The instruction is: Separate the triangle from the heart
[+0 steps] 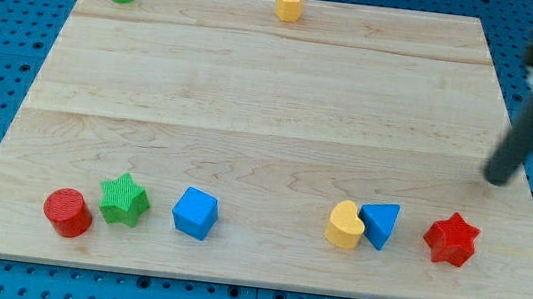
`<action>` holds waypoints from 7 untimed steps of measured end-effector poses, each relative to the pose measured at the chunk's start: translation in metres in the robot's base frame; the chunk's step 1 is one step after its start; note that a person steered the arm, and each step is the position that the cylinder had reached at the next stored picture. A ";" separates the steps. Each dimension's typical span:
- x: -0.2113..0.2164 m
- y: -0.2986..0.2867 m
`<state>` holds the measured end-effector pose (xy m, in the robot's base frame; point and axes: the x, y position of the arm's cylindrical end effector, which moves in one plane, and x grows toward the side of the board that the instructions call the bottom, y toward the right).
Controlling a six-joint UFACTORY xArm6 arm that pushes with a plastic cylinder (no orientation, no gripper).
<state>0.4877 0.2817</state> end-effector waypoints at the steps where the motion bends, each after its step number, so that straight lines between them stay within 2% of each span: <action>1: 0.073 0.045; 2: 0.128 0.002; 4: 0.126 -0.155; 7: 0.047 -0.200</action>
<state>0.5347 0.0818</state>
